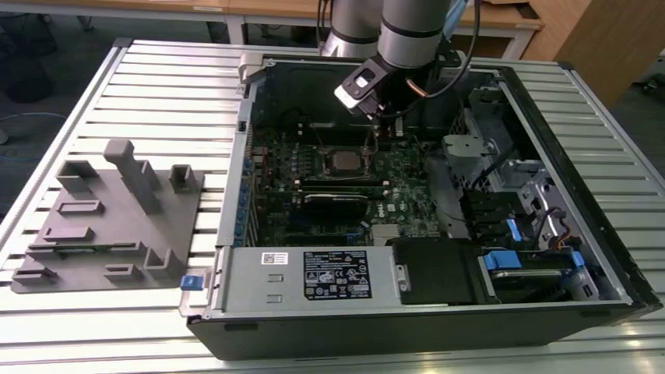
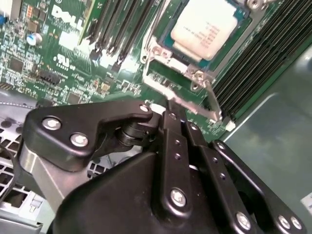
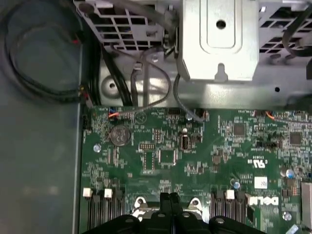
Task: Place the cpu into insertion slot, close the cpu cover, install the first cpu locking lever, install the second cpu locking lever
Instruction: 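Close the cpu cover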
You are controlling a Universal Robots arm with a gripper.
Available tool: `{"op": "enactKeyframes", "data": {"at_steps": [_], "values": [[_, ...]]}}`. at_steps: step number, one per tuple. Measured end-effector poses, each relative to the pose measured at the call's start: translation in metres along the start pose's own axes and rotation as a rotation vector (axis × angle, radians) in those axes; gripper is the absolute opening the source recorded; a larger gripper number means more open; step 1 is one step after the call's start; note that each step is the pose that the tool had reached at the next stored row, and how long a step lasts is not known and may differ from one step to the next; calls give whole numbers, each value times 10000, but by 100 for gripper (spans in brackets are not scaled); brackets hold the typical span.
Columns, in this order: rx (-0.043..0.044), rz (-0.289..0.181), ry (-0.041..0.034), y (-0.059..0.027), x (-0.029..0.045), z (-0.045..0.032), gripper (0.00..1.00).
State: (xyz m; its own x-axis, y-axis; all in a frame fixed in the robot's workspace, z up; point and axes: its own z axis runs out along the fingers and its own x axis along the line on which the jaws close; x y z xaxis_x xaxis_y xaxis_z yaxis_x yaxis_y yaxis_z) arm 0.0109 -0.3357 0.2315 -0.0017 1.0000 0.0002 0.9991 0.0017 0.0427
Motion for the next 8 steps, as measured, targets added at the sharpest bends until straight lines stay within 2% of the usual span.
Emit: {"op": "enactKeyframes", "data": {"at_steps": [4,8], "values": [[-2,-1,0,-50,1,-2,10],[-12,0,-2,-168,1,-7,10]]}}
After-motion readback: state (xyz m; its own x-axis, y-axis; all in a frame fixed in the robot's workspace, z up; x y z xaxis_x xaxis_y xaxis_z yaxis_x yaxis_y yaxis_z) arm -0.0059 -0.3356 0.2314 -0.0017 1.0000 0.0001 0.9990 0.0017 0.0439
